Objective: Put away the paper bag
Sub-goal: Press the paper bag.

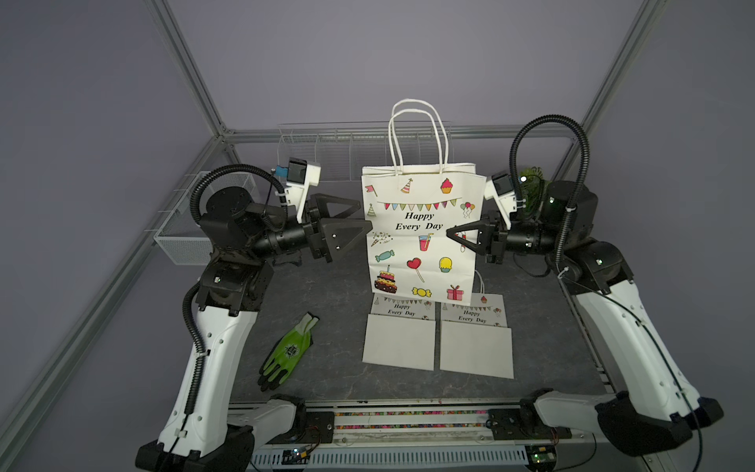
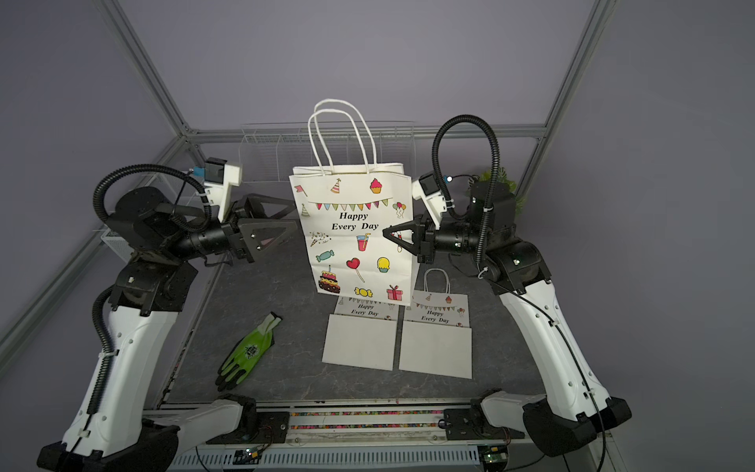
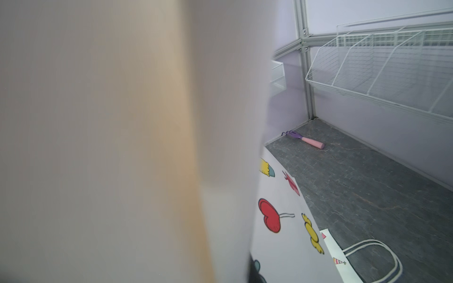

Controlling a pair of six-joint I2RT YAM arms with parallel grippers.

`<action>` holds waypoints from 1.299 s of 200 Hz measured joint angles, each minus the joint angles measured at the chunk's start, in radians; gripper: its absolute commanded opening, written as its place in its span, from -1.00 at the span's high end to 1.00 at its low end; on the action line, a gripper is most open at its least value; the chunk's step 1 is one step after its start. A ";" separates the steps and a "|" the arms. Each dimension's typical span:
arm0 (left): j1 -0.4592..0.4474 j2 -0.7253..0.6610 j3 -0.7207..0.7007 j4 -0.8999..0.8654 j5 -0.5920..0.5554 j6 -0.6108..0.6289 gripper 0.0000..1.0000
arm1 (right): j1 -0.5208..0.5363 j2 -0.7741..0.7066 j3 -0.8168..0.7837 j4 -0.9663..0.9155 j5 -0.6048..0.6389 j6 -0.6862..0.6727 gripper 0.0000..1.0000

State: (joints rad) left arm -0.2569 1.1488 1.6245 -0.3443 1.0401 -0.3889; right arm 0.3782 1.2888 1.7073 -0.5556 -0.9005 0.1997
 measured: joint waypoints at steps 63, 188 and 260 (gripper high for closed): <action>0.003 -0.287 -0.212 -0.077 -0.304 0.080 -0.99 | -0.145 0.192 0.140 0.129 -0.403 0.100 0.87; 0.247 0.007 -0.423 0.736 0.078 -0.345 -0.64 | -0.152 0.332 0.270 0.468 -0.599 0.381 0.87; 0.087 0.049 -0.390 0.676 0.183 -0.227 -0.60 | -0.083 0.432 0.391 0.430 -0.599 0.424 0.87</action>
State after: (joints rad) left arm -0.1703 1.1980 1.2343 0.3317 1.2236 -0.6155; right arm 0.2955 1.7206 2.0987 -0.1261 -1.4994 0.6239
